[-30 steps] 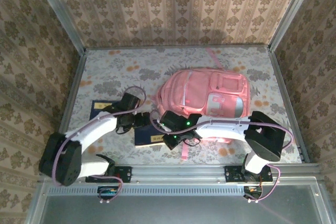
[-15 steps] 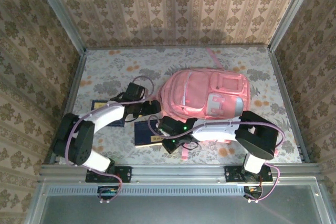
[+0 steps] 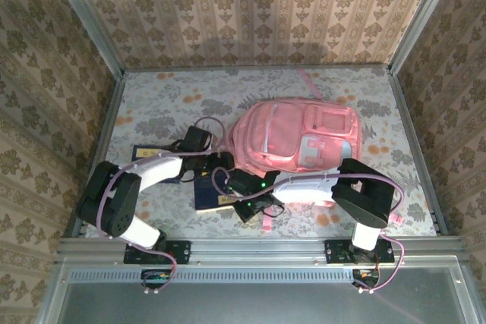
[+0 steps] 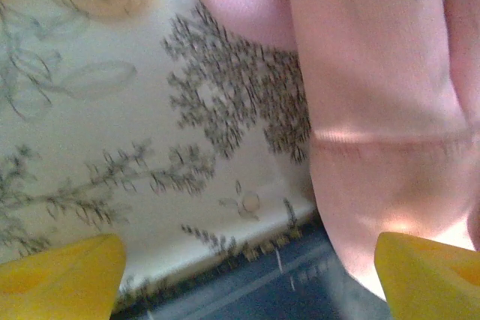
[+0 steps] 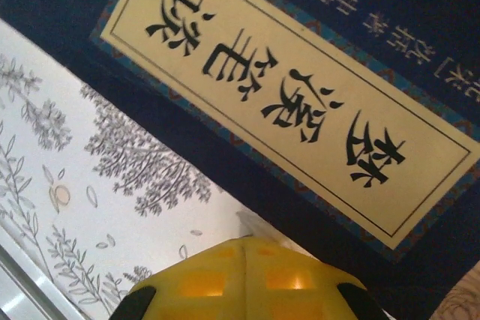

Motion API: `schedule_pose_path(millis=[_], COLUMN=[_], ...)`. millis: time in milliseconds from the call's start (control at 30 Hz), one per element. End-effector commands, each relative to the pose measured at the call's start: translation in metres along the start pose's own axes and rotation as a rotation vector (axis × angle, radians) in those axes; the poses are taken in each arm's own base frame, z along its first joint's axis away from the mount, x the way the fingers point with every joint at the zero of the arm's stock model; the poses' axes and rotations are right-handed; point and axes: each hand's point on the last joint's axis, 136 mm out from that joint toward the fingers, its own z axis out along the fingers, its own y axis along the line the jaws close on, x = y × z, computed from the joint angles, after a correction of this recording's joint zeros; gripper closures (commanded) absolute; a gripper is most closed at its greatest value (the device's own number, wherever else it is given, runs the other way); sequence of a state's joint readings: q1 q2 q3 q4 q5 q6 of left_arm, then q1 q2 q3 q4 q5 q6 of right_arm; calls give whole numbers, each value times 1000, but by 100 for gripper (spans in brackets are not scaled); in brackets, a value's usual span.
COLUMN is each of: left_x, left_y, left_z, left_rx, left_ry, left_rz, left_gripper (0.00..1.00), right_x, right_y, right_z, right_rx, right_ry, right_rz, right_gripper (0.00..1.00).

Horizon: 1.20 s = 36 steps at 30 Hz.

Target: Pack the student bag

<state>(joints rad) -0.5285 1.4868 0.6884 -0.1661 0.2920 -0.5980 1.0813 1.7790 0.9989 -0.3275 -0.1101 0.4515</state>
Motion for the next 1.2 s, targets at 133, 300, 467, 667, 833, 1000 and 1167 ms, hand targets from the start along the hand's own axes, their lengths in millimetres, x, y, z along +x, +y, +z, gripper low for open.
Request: schedule_pose_path(millis=[133, 300, 467, 667, 833, 1000, 1167], left_x=[76, 94, 97, 86, 70, 57, 52], left_y=[5, 5, 15, 8, 2, -24, -36], left_z=[-17, -25, -27, -27, -36, -53, -67], left_rx=[0, 31, 35, 196, 287, 401, 445], left_ry=[184, 207, 187, 136, 94, 84, 78], left_rz=[-57, -87, -128, -241, -303, -294, -278], left_gripper=[11, 11, 10, 11, 14, 18, 21], right_x=[-43, -67, -80, -84, -80, -82, -84], right_y=[-63, -55, -44, -44, -33, -32, -36], right_z=[0, 2, 13, 9, 19, 22, 17], right_rx=[200, 149, 100, -43, -122, -122, -110], right_ry=[-95, -112, -83, -92, -42, -45, -50], right_rz=[126, 149, 167, 288, 316, 324, 319], right_gripper=[100, 100, 95, 85, 84, 84, 84])
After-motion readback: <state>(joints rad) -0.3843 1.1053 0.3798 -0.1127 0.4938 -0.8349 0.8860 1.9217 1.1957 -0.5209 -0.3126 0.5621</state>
